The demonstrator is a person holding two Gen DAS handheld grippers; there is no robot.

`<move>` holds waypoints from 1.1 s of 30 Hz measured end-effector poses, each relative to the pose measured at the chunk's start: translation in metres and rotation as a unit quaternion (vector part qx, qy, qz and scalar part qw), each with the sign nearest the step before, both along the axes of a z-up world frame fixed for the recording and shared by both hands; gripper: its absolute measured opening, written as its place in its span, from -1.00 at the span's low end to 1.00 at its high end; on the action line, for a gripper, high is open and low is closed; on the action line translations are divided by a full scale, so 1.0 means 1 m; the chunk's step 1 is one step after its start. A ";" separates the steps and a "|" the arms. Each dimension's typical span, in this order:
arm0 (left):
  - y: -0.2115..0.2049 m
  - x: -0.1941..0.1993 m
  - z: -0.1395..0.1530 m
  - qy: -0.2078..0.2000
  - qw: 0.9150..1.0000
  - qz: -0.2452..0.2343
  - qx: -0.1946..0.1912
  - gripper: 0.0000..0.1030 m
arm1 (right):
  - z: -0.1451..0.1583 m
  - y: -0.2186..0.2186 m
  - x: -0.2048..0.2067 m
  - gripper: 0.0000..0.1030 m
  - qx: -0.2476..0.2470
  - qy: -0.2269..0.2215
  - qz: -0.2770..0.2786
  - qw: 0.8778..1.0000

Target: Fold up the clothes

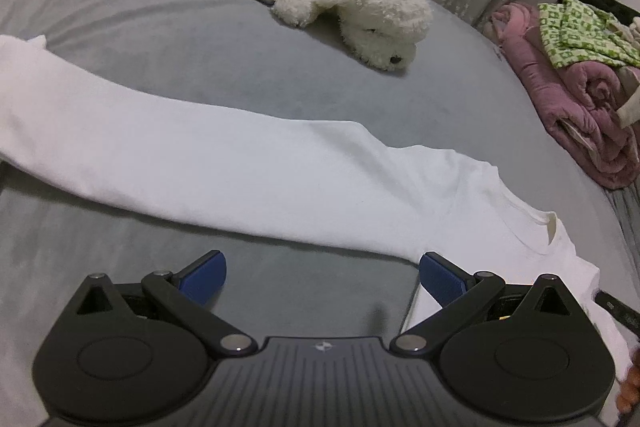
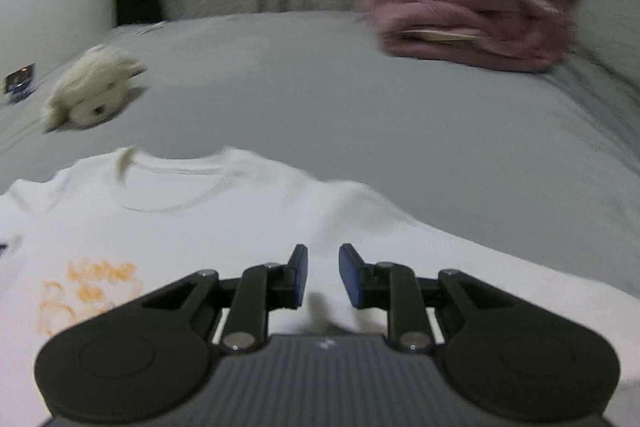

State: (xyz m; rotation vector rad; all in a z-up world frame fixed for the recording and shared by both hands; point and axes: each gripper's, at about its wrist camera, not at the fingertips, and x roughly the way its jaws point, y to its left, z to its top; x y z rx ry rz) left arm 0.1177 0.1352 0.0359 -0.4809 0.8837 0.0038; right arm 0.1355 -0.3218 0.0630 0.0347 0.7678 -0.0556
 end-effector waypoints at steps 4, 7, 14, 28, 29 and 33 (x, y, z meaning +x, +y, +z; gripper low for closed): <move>0.002 0.000 0.000 0.002 1.000 0.001 -0.001 1.00 | -0.020 0.013 0.047 -0.60 -0.011 0.033 0.011 0.999; 0.005 0.000 0.002 0.001 1.000 0.003 -0.005 1.00 | -0.030 -0.017 0.057 -0.63 -0.020 0.024 -0.040 0.999; 0.010 0.003 0.002 0.006 1.000 0.008 -0.012 1.00 | -0.023 -0.029 0.060 -0.93 -0.038 0.024 -0.089 0.995; 0.027 0.005 0.001 0.043 0.998 0.044 -0.009 1.00 | -0.021 0.084 0.062 -0.66 -0.033 0.049 -0.028 0.998; 0.029 0.004 0.001 0.046 0.998 0.047 -0.012 1.00 | -0.019 0.099 0.063 -0.66 -0.028 0.051 -0.009 0.998; 0.037 0.003 0.001 0.057 0.996 0.061 -0.025 1.00 | -0.012 0.158 0.068 -0.66 -0.006 0.057 0.066 0.996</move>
